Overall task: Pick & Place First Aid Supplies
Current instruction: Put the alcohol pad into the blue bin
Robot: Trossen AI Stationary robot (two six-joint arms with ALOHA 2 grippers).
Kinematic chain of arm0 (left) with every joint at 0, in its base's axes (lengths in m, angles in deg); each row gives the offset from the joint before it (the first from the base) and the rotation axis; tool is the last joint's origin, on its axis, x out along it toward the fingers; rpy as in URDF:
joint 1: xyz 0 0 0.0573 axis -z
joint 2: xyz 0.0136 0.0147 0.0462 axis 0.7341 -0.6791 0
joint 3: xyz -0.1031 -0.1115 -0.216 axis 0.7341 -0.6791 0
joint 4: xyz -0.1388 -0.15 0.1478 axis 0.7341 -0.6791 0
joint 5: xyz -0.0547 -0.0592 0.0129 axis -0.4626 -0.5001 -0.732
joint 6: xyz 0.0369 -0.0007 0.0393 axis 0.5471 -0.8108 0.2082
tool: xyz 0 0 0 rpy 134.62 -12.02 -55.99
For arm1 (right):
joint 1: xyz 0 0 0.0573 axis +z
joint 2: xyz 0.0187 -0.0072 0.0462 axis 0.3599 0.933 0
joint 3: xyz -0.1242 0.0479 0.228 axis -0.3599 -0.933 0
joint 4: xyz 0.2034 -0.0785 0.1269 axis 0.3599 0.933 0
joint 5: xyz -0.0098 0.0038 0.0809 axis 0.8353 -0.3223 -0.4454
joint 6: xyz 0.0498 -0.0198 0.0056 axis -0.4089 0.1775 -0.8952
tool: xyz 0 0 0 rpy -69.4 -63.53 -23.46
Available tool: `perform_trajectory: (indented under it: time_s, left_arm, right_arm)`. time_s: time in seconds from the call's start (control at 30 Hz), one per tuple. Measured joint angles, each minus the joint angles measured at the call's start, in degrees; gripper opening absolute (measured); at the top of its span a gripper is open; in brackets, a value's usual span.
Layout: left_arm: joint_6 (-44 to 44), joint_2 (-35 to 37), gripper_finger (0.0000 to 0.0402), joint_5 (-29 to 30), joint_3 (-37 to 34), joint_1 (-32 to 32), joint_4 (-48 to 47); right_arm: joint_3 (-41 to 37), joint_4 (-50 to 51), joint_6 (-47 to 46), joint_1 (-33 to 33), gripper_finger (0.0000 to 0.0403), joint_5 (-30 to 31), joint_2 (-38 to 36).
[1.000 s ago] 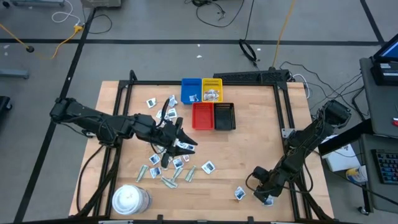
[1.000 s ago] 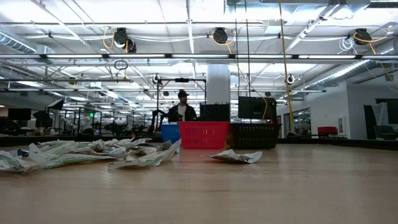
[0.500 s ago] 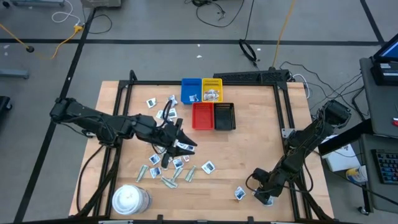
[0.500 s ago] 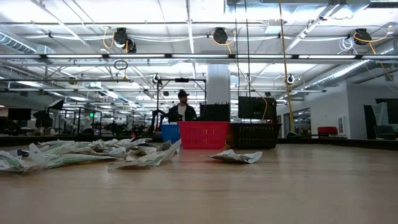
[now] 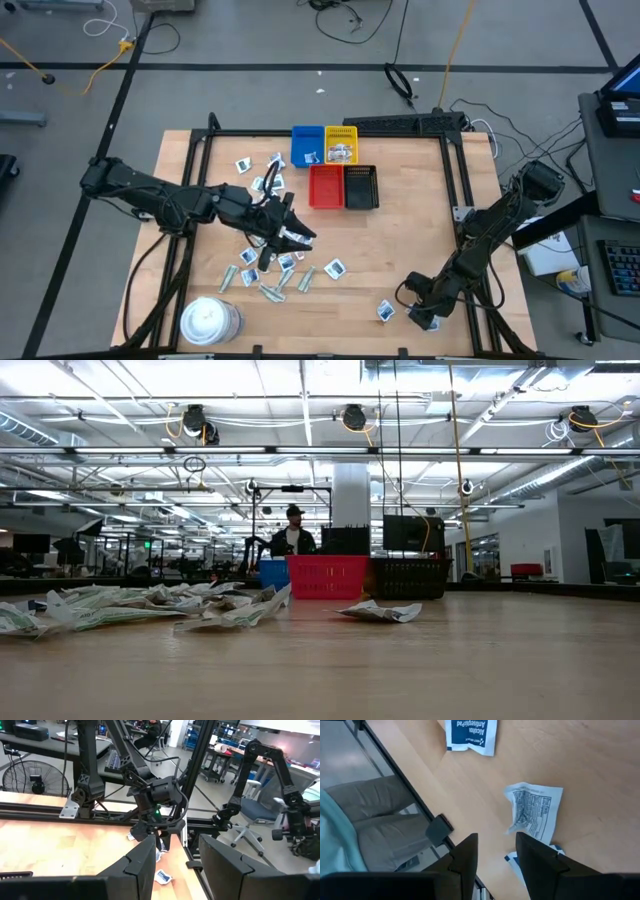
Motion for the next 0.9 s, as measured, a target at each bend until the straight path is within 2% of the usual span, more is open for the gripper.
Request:
perform_trajectory:
  time_s: [0.13,0.33,0.5,0.63,0.9]
  left_arm:
    - [0.0,0.0,0.0157,0.0,0.0,0.0,-0.5]
    - [0.1,0.0,0.0157,0.0,0.0,0.0,-0.7]
    - [0.1,0.0,0.0157,-0.1,0.0,0.0,-0.7]
    - [0.0,0.0,0.0157,-0.1,0.0,0.0,-0.8]
    - [0.0,0.0,0.0157,-1.0,0.0,0.0,-0.8]
  right_arm:
    - [3.2,3.2,2.2,0.0,0.0113,0.0,0.0]
    - [9.4,14.7,6.7,0.0,0.0099,0.3,0.0]
    - [9.4,14.9,6.5,0.0,0.0099,1.8,0.0]
    - [9.4,15.3,7.1,0.0,0.0099,6.1,0.0]
    - [9.3,12.1,9.1,-1.5,0.0099,6.0,0.0]
